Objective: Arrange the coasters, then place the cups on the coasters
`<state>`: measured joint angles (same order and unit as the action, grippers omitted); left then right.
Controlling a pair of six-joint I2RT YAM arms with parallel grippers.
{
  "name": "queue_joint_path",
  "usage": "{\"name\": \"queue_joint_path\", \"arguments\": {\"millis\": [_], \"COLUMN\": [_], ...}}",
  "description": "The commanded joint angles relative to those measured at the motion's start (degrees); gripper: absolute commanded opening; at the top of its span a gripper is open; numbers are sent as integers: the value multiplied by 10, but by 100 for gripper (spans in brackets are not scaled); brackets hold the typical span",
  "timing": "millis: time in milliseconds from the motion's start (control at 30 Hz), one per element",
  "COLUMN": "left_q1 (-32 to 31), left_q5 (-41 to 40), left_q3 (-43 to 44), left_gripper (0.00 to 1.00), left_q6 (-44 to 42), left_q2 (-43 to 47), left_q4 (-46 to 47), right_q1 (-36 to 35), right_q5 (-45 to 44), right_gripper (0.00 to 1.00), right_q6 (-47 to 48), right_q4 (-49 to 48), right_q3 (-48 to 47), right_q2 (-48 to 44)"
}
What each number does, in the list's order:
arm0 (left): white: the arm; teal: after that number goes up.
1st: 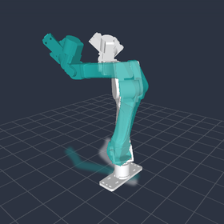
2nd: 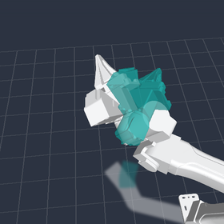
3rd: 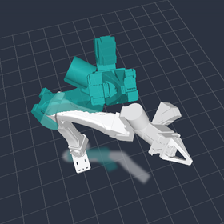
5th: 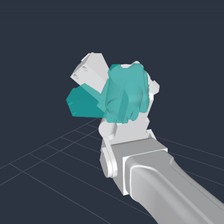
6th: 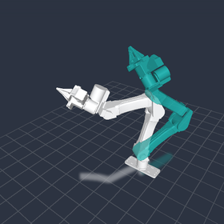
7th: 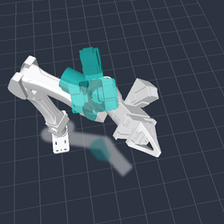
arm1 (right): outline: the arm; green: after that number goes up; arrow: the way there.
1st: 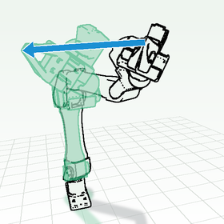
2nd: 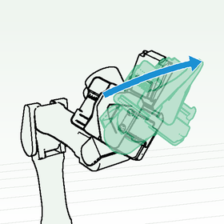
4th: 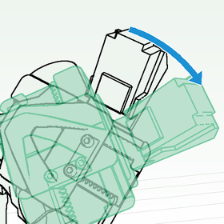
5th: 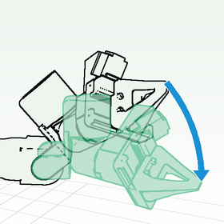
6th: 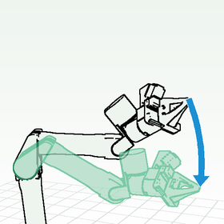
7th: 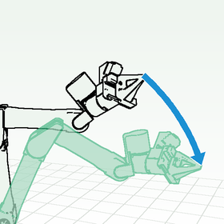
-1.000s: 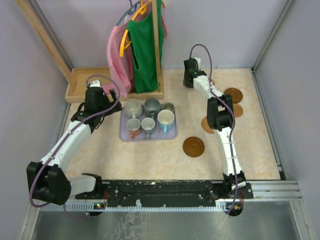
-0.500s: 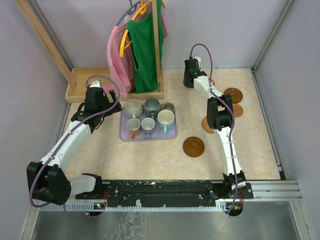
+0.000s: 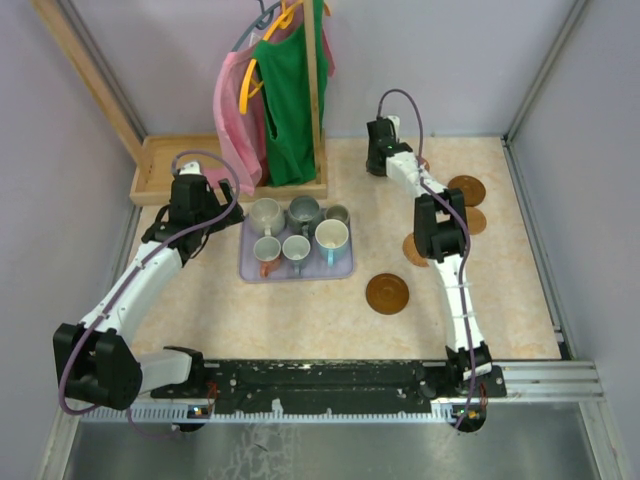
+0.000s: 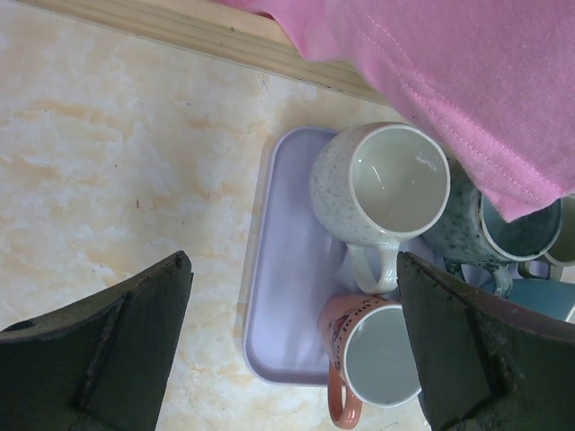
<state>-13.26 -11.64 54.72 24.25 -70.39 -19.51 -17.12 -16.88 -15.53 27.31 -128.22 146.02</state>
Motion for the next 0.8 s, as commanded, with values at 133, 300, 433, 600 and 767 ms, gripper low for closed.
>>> {"name": "queue_joint_path", "arguments": {"millis": [133, 300, 433, 600, 767], "left_q1": [-3, -3, -3, -3, -3], "left_q5": [12, 17, 18, 25, 31], "left_q3": [-6, -17, -25, -35, -39], "left_gripper": [100, 100, 100, 100, 100], "left_q6": [1, 0, -2, -1, 1], "left_q2": [28, 46, 62, 77, 89], "left_q4": [3, 2, 2, -1, -5], "right_q1": [-18, -27, -40, -49, -58], "right_q5": [18, 31, 33, 37, 27], "right_gripper": [38, 36, 36, 36, 36], "right_q6": [-4, -19, -22, -37, -44], "right_q4": [74, 80, 65, 46, 26], "right_q3": [97, 145, 208, 284, 349], "right_q2": [-63, -90, -124, -172, -213]}}
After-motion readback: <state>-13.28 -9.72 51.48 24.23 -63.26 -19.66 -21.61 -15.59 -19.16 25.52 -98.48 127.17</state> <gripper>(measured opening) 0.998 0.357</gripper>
